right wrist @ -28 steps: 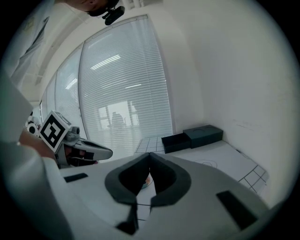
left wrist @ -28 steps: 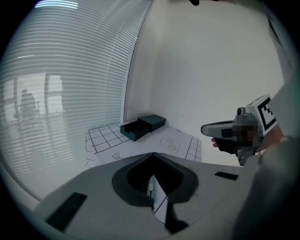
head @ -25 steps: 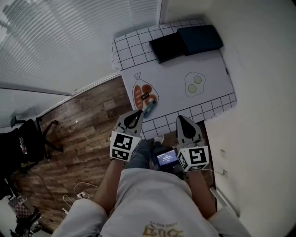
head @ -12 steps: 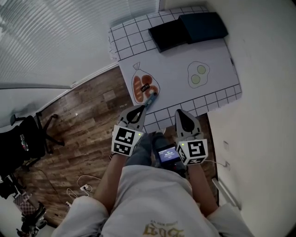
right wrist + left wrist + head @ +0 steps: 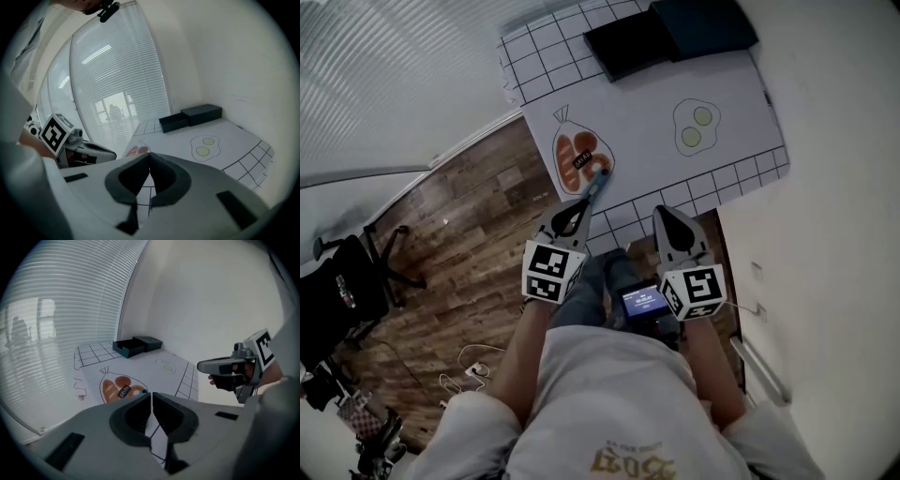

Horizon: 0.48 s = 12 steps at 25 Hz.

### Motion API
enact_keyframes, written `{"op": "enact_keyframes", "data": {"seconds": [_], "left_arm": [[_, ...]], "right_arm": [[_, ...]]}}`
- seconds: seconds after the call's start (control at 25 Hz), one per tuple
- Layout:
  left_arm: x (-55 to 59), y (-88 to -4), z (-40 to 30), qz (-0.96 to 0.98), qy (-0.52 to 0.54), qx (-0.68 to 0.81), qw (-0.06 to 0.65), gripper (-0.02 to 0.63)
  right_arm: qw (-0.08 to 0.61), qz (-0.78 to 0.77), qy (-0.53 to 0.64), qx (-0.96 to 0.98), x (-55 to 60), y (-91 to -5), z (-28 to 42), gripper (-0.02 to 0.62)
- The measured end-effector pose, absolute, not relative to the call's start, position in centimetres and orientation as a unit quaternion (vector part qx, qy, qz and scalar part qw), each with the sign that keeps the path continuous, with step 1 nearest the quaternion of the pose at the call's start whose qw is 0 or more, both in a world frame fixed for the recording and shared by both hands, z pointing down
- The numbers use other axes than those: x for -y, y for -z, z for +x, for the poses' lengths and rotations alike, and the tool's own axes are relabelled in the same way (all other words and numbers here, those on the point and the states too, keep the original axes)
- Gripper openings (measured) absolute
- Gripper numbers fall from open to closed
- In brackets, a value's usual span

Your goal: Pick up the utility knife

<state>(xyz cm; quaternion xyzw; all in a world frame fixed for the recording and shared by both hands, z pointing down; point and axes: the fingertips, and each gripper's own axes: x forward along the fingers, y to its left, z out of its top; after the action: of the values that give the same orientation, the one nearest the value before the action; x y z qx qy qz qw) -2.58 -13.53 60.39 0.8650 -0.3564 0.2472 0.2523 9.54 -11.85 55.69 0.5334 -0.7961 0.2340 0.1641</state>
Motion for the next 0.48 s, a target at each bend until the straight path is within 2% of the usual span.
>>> {"op": "enact_keyframes", "data": {"seconds": [0.24,0.36,0.48], "left_arm": [[14.0,-60.9,-2.0,0.866,-0.242,0.354,0.258,0.013],[14.1,-61.5,-2.0,0.865,-0.249,0.349,0.260,0.082],[14.1,-62.2,-2.1,0.862,-0.259,0.346,0.263,0.091]], "right_arm": [[0.169,0.532,-0.242,0.794,11.9,-56.7,9.7,0.008],[0.173,0.529,-0.249,0.793,12.0,-57.3,9.6,0.008],[0.179,0.527,-0.255,0.791,11.8,-58.0,9.7,0.008]]}}
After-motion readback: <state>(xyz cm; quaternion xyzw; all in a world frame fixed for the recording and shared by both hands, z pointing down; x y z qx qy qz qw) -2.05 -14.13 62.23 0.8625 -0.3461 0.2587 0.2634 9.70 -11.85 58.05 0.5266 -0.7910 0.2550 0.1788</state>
